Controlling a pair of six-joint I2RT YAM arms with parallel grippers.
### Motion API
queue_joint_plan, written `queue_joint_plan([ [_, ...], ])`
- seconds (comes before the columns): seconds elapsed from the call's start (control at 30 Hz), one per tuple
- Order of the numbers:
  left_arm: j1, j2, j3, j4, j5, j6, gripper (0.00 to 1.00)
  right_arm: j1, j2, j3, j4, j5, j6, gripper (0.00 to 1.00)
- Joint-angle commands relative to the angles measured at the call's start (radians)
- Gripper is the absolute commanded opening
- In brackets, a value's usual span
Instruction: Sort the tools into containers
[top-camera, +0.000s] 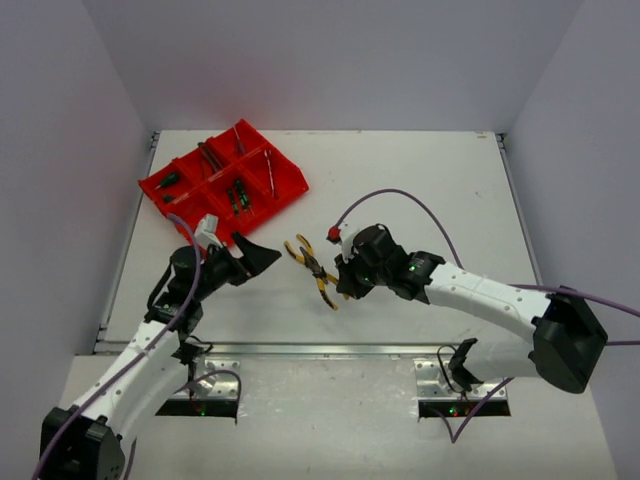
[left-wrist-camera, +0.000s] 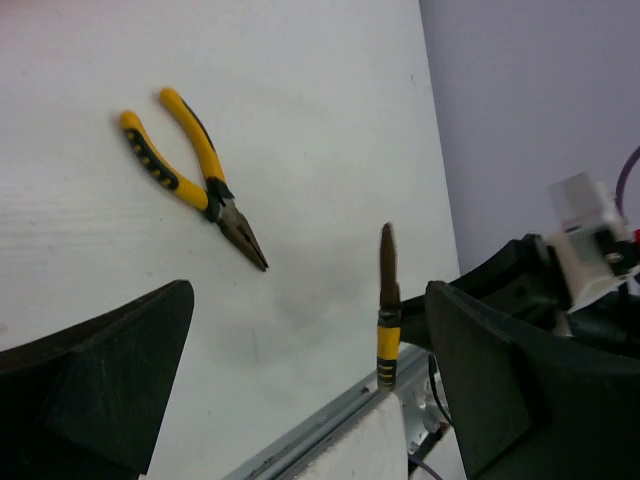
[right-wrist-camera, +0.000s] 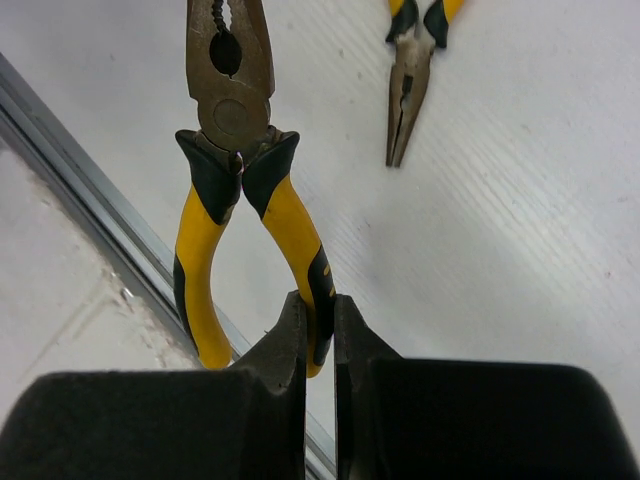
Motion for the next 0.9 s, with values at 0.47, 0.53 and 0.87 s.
queue_joint_plan([
  [0.47,-0.223,0.268,0.045,0.525,0.031,-0.131,0.54,0.062,-0.033,0.125,0.176,-0.123,0.094,0.00],
  [0.53,-0.227,0.290,0.054,0.531,0.037,-0.130,0.44,0.072,-0.022,0.142,0.176,-0.132,0.092,0.00],
  [0.87,-0.264,0.343,0.185,0.293,-0.065,-0.003,0.00,0.074,0.035,0.197,0.142,0.024,0.131,0.30],
])
